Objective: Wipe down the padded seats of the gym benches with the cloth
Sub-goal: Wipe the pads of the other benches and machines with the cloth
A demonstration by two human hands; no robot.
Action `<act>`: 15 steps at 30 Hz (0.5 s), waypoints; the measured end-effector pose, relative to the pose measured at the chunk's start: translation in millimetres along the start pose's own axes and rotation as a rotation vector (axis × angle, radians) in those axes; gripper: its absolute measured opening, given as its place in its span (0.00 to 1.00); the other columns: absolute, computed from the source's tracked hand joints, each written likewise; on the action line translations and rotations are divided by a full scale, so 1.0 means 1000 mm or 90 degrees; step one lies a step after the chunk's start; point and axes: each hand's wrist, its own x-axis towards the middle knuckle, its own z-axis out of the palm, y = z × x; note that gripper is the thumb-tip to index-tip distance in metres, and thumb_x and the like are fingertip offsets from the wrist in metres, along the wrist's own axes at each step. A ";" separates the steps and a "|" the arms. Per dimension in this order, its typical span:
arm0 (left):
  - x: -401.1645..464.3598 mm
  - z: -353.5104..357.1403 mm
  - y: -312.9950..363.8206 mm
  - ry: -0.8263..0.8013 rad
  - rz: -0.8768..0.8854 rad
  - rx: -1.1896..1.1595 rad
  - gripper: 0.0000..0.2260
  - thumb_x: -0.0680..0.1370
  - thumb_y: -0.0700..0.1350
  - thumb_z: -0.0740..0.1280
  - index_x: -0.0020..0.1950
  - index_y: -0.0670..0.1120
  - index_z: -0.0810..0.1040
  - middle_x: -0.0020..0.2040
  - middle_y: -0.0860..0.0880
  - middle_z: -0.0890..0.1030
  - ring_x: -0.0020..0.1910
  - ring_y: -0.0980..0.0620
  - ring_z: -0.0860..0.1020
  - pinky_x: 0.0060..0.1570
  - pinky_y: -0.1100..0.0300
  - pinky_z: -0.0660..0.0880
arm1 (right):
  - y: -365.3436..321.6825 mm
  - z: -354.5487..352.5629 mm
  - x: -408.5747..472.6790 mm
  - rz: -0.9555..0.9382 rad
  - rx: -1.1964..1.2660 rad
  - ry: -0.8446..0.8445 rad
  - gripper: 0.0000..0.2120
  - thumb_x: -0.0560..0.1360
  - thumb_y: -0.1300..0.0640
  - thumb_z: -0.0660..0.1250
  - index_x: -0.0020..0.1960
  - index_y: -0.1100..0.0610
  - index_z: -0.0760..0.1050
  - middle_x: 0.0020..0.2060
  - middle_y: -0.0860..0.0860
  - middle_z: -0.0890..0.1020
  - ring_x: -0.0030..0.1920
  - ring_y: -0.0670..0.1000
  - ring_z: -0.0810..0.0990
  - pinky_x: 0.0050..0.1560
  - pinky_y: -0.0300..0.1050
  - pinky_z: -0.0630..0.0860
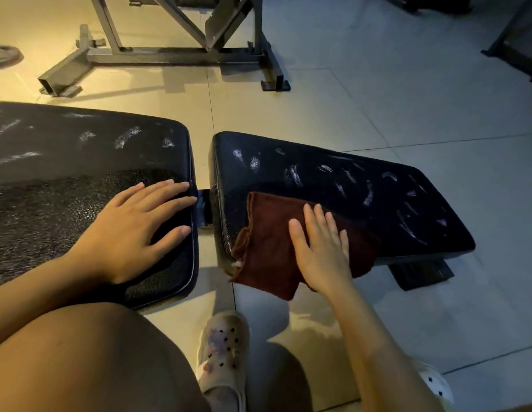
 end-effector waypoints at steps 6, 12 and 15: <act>0.000 0.000 -0.002 -0.003 -0.006 0.002 0.28 0.78 0.65 0.48 0.74 0.55 0.68 0.76 0.57 0.63 0.76 0.58 0.56 0.73 0.57 0.48 | -0.034 0.003 0.007 0.018 -0.060 0.004 0.33 0.80 0.35 0.43 0.80 0.49 0.41 0.79 0.50 0.42 0.78 0.51 0.38 0.76 0.56 0.35; -0.001 -0.002 0.000 -0.014 -0.012 -0.004 0.29 0.78 0.66 0.47 0.74 0.56 0.67 0.76 0.57 0.62 0.76 0.59 0.54 0.74 0.56 0.48 | -0.074 0.029 -0.033 -0.222 -0.044 0.009 0.28 0.83 0.40 0.45 0.79 0.45 0.41 0.79 0.45 0.42 0.77 0.46 0.36 0.75 0.50 0.31; -0.002 -0.002 0.000 -0.009 -0.007 0.003 0.28 0.78 0.65 0.47 0.73 0.55 0.68 0.76 0.57 0.63 0.76 0.58 0.56 0.74 0.56 0.49 | -0.046 0.023 -0.035 -0.254 -0.009 -0.012 0.27 0.82 0.38 0.44 0.78 0.43 0.44 0.78 0.41 0.44 0.77 0.41 0.38 0.75 0.44 0.32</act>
